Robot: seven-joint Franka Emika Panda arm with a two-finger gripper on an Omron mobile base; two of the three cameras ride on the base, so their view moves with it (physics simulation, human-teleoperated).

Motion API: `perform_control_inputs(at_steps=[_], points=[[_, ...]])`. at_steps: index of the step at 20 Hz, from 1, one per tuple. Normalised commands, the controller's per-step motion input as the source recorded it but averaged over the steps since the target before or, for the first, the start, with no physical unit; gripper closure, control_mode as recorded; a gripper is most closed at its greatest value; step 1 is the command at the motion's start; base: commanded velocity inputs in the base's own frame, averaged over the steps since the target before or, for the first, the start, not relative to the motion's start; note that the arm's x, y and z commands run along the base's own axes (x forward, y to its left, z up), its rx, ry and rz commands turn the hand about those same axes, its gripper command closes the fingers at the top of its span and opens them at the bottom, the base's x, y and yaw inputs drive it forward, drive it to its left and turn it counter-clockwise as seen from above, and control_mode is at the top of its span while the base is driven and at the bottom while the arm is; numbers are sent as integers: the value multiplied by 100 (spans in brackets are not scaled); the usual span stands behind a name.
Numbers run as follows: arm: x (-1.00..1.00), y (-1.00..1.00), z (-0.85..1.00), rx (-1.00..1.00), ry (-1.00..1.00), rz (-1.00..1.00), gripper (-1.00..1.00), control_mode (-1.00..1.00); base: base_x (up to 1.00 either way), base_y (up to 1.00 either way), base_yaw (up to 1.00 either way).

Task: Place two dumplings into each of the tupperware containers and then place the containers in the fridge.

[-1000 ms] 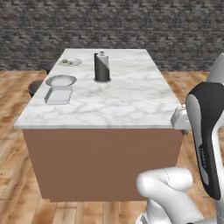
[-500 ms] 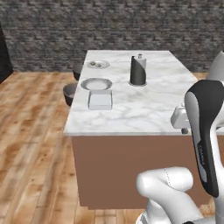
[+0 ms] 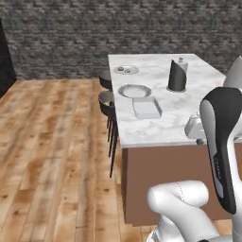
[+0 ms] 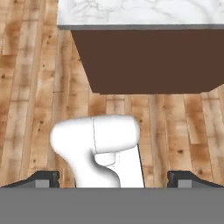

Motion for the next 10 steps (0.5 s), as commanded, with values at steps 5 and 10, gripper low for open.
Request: perform_control_inputs(at_steps=[5,10], points=[[0,0,0,0,0,0,-100,100,8,100,-49],[0,0,0,0,0,0,-100,100,0,98,-67]])
